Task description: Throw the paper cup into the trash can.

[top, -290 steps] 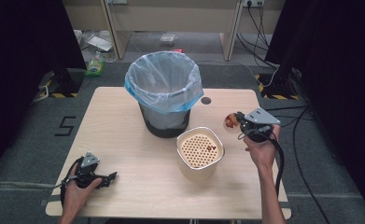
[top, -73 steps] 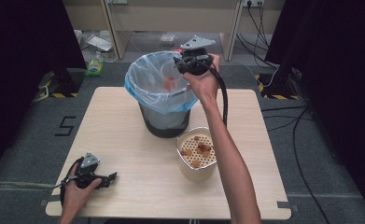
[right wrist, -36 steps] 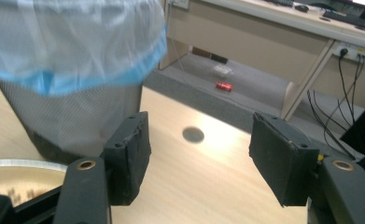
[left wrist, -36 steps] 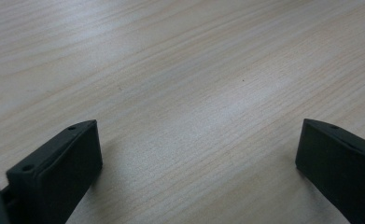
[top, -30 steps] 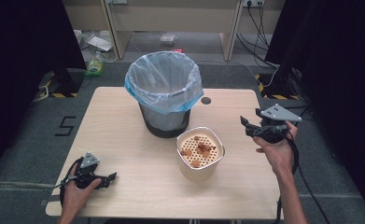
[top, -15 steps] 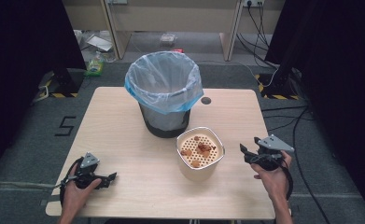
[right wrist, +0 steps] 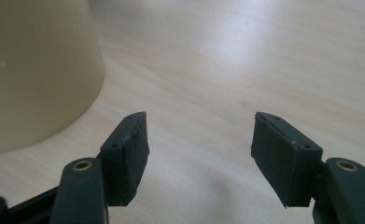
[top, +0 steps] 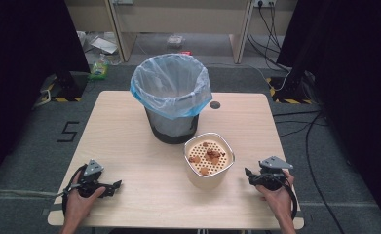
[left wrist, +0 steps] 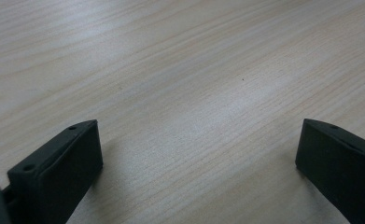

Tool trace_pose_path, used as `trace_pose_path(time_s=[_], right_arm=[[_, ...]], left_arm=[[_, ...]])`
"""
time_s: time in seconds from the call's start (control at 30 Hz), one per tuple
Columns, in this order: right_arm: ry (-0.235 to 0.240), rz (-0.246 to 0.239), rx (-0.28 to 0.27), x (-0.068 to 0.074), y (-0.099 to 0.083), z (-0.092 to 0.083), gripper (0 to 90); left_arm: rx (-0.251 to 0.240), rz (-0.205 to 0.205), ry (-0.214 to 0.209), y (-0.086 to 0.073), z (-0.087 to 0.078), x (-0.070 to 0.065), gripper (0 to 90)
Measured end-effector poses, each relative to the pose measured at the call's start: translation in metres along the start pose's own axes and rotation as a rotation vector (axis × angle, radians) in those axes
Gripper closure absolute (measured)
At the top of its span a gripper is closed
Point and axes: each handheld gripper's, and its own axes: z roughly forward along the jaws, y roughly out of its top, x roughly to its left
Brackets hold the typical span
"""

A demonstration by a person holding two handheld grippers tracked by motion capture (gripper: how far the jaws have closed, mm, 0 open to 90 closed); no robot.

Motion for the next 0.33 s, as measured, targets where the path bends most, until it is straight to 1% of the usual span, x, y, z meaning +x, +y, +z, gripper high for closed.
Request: trace_pose_path(time_s=[0.03, 0.07, 0.1, 0.13, 0.17, 0.2, 0.27, 0.3, 0.33], right_arm=[[0.003, 0.004, 0.007, 0.001, -0.0021, 0.0015, 36.8], [0.001, -0.003, 0.026, 0.0016, -0.0032, 0.0028, 35.7], [-0.008, -0.023, 0.04, 0.0022, -0.0037, 0.0042, 35.0], [-0.013, -0.03, 0.048, 0.0033, -0.0042, 0.0051, 35.1], [-0.004, -0.018, 0.046, 0.0045, -0.0053, 0.0059, 35.2], [0.008, -0.015, 0.062, 0.0058, -0.0073, 0.0082, 35.1], [0.009, -0.024, 0.065, 0.0057, -0.0082, 0.0094, 35.0], [0.014, -0.007, 0.072, 0.0068, -0.0093, 0.0103, 34.5], [0.017, -0.011, 0.078, 0.0061, -0.0104, 0.0115, 34.2]], left_arm=[[0.0, 0.0, 0.0, 0.0, 0.0, 0.0, 0.0], [0.0, -0.001, 0.0, 0.0, 0.0, 0.0, 0.0], [0.0, 0.0, 0.0, 0.0, 0.0, 0.0, 0.0], [0.001, -0.001, 0.0, 0.0, 0.0, 0.0, 0.0], [0.0, -0.002, 0.0, -0.0001, -0.0001, -0.0001, 0.0], [0.0, -0.004, 0.002, -0.0004, -0.0004, -0.0002, 0.0], [0.0, -0.006, 0.003, -0.0008, -0.0008, -0.0001, 0.0], [0.001, -0.006, 0.002, -0.0008, -0.0008, 0.0, 0.0], [0.001, -0.005, 0.002, -0.0007, -0.0008, 0.0, 0.0]])
